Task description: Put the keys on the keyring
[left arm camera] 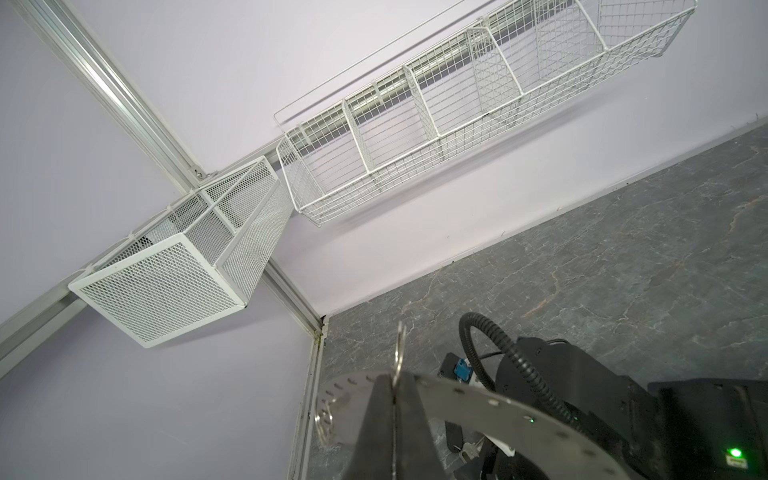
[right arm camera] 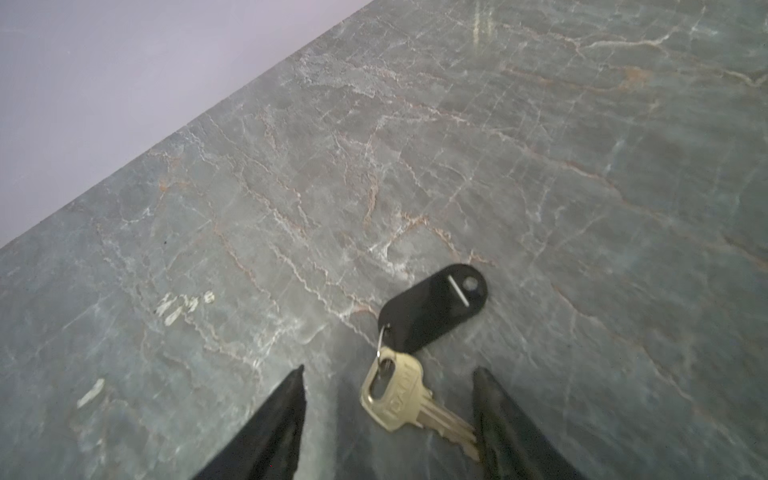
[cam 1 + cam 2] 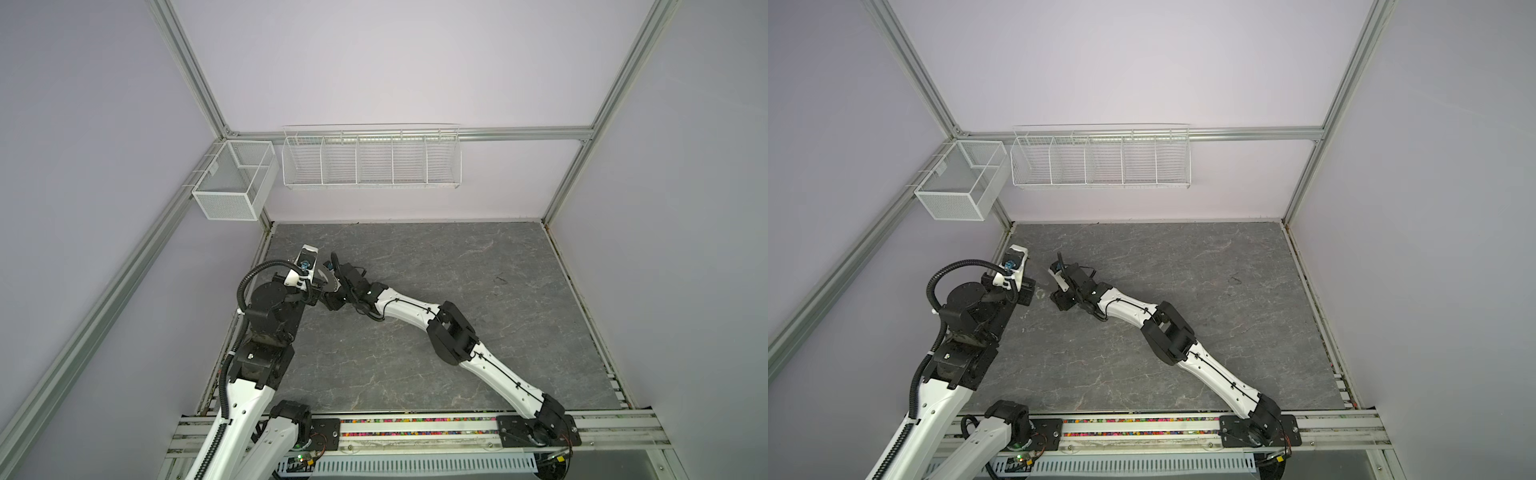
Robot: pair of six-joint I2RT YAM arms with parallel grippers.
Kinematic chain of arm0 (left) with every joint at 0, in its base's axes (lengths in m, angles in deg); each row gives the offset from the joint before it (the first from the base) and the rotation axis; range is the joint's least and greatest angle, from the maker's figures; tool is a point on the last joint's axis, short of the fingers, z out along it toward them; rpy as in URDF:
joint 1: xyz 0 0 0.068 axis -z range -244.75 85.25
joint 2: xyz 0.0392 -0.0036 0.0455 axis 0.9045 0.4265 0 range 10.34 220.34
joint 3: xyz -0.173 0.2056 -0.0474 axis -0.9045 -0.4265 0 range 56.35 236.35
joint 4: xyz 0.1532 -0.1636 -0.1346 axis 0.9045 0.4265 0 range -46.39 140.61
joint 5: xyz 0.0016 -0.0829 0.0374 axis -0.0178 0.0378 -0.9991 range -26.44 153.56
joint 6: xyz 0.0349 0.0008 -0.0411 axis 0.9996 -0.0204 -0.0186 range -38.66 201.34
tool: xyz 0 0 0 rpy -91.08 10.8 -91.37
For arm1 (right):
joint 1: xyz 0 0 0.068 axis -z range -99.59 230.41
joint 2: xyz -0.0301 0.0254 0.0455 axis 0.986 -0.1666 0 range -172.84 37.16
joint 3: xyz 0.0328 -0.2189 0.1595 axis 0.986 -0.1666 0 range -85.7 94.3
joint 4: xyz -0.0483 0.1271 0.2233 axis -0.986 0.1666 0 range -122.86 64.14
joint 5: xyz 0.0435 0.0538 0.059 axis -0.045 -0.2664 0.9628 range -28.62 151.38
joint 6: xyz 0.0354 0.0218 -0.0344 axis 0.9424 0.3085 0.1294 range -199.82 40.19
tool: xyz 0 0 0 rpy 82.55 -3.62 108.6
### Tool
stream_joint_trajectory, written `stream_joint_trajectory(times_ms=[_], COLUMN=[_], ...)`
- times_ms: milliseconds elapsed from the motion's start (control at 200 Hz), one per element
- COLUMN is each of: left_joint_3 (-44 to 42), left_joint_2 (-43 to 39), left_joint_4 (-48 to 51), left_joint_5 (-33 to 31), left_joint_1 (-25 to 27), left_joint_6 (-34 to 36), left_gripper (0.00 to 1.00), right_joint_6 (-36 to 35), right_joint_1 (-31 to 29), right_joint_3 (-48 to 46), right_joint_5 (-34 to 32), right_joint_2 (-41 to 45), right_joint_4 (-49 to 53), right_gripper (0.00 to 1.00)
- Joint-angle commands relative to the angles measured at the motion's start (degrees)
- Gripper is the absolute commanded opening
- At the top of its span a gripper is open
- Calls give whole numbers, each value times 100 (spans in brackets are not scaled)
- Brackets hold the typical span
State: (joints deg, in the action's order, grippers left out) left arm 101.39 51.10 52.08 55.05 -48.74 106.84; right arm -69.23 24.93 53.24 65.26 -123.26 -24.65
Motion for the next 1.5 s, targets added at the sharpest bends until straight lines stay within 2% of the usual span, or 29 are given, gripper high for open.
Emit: stream_joint_trajectory(times_ms=[0,130,300,375,410,490,715,920,1045,1130,1494], left_joint_3=[-56,-126,-146,-144,-152,-146,-115,-84,-66,-31,-43], left_joint_2=[-84,-85,-121,-112,-104,-73,-64,-22,21,45,-1], left_joint_4=[-194,-264,-285,-289,-310,-346,-340,-347,-369,-369,-356], left_joint_5=[146,196,232,260,277,310,386,425,471,506,561], left_joint_1=[-45,-37,-43,-41,-41,-45,-43,-39,-45,-38,-41], left_joint_6=[-116,-176,-185,-184,-191,-219,-228,-260,-272,-297,-435], left_gripper=[0,0,0,0,0,0,0,0,0,0,0], right_joint_6=[-87,-336,-514,-498,-502,-576,-520,-283,-247,-308,-831], right_joint_1=[-92,-151,-131,-104,-102,-92,-106,-116,-153,-165,-320], right_joint_3=[-627,-1468,-2878,-3196,-3130,-2792,-1297,-382,-173,72,99], right_joint_5=[-146,-200,-163,-201,-257,-301,-342,-411,-546,-654,-924], right_joint_2=[172,635,1400,1617,1603,1421,527,-21,-104,-199,-191], right_joint_4=[1101,899,278,-66,-61,54,772,1179,1357,1608,1901], right_gripper=[59,58,44,47,51,55,59,54,56,52,38])
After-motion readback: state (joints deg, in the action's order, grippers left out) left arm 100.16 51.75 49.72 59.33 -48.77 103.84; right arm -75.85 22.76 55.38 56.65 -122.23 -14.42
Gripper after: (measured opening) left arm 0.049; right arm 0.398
